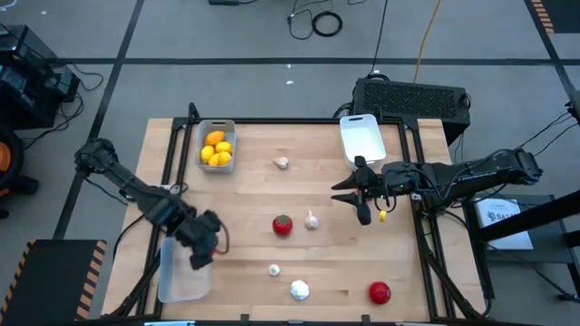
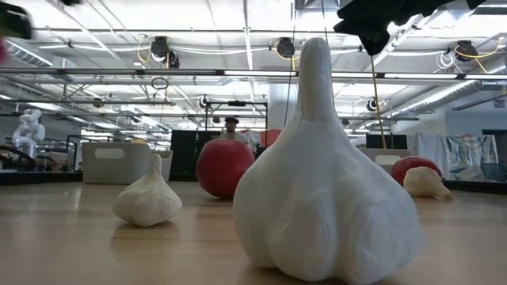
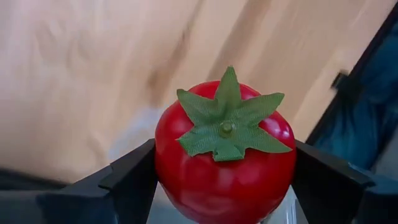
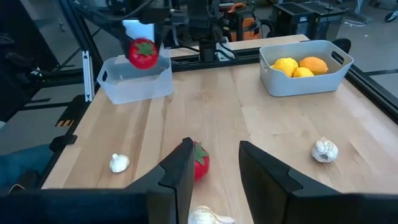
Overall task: Sort produce into baskets
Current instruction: Put the red tomato into the transparent bin
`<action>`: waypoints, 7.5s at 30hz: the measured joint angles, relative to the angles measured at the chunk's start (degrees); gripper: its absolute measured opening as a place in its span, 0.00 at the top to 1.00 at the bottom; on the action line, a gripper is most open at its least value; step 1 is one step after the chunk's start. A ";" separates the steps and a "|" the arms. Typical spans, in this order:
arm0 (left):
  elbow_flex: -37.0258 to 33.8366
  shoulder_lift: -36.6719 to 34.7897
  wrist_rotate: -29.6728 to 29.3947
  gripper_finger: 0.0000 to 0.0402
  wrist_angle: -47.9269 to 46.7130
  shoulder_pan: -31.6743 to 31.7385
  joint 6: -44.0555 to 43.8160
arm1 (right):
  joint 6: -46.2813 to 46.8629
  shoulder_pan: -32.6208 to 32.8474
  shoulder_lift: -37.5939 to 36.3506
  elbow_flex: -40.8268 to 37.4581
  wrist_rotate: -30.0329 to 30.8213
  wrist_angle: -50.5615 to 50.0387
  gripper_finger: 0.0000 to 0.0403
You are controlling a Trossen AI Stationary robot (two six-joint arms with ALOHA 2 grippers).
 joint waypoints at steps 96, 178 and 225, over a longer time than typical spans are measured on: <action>0.02 35.99 -19.03 0.05 59.41 20.90 61.89 | -0.04 -0.04 0.02 -0.02 0.02 -0.22 0.71; -4.11 33.12 -14.08 0.05 54.68 21.92 58.80 | 0.42 -0.96 5.84 -0.04 -3.09 -1.96 0.71; 0.55 9.87 -4.49 0.21 20.57 11.68 36.42 | 1.53 -0.95 5.84 0.01 -3.08 -1.01 0.71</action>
